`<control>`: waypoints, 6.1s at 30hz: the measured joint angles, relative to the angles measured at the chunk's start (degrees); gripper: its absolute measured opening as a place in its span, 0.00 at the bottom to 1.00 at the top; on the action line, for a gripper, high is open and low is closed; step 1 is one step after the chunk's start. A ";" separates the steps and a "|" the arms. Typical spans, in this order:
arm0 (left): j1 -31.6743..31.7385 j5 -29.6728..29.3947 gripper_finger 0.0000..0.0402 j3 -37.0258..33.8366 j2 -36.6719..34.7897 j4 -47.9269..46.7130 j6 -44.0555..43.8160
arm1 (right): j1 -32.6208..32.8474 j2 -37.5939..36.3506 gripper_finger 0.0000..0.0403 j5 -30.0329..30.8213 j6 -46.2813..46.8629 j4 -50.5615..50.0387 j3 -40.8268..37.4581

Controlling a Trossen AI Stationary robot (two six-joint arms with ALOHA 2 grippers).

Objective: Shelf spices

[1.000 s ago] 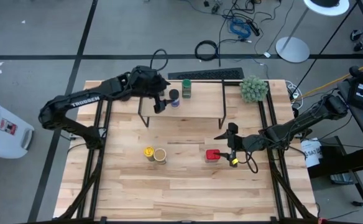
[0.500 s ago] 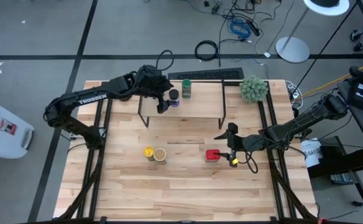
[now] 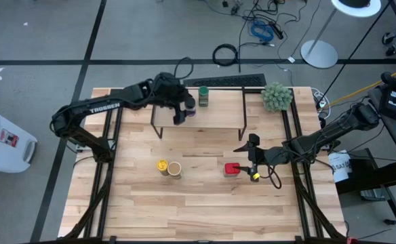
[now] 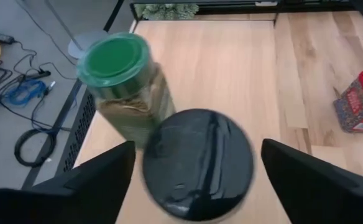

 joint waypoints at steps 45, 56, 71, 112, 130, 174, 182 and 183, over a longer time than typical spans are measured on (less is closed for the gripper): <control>-2.18 -0.11 0.59 0.00 -0.09 -0.47 -0.65 | 0.01 0.02 0.75 0.00 0.02 -0.51 0.00; -2.61 -0.13 0.56 -0.07 -1.26 -1.17 -1.39 | 0.00 0.02 0.75 -0.02 0.02 -0.50 0.02; -7.71 1.26 0.55 -0.07 -6.34 -1.83 -7.94 | 0.01 0.04 0.75 0.00 0.02 -0.44 0.02; -37.95 -16.80 0.55 -0.04 9.87 15.72 -23.65 | 0.00 0.02 0.75 10.69 -5.97 -0.24 0.02; -37.69 -16.89 0.55 -0.04 21.87 26.20 -21.96 | 0.11 -2.73 0.75 10.49 -6.02 0.07 0.02; -36.05 -19.32 0.57 0.02 28.48 30.53 -22.59 | 2.58 -6.47 0.75 10.29 -5.77 -0.96 0.04; -36.07 -19.31 0.63 0.01 28.48 31.21 -22.71 | 2.59 -6.47 0.75 10.29 -5.76 -0.98 0.04; -36.07 -19.31 0.63 0.01 28.48 31.13 -22.77 | 2.60 -6.47 0.75 10.29 -5.75 -0.98 0.04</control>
